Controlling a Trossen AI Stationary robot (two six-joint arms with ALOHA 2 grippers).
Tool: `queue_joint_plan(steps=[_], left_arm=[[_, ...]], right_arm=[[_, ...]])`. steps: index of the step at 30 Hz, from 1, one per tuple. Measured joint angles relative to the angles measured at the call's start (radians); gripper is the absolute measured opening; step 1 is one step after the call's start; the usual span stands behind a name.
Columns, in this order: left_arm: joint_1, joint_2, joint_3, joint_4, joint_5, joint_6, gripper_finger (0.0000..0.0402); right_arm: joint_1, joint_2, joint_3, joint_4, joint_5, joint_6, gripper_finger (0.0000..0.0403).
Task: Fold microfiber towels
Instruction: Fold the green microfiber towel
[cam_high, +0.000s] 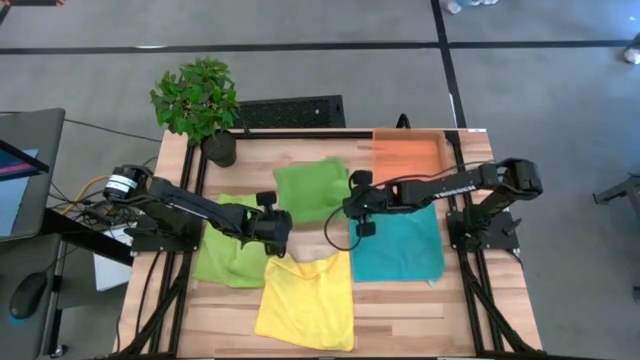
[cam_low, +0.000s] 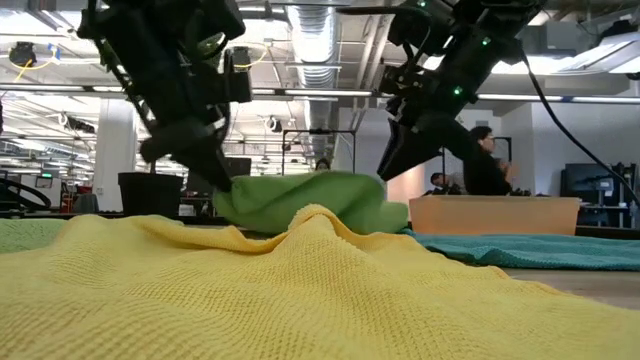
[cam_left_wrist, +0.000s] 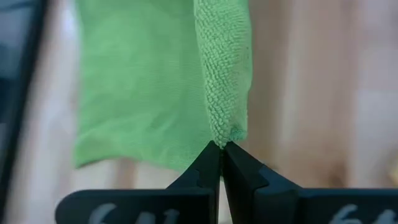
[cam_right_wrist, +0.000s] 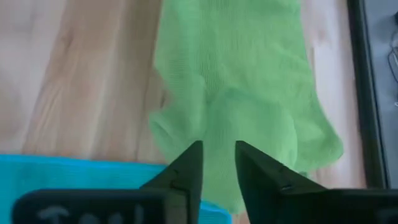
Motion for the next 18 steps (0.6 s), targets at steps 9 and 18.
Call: queue_joint_plan(steps=[9,18], left_arm=[[-0.001,0.007,0.000,-0.064,0.158,0.001,0.0000],[-0.001,0.007,0.000,-0.073,0.158,0.002,0.0000]], right_arm=[[0.011,0.000,0.000,0.030,0.001,-0.030,0.0189],[-0.060,0.000,0.000,0.110,-0.131,-0.186,0.0190]])
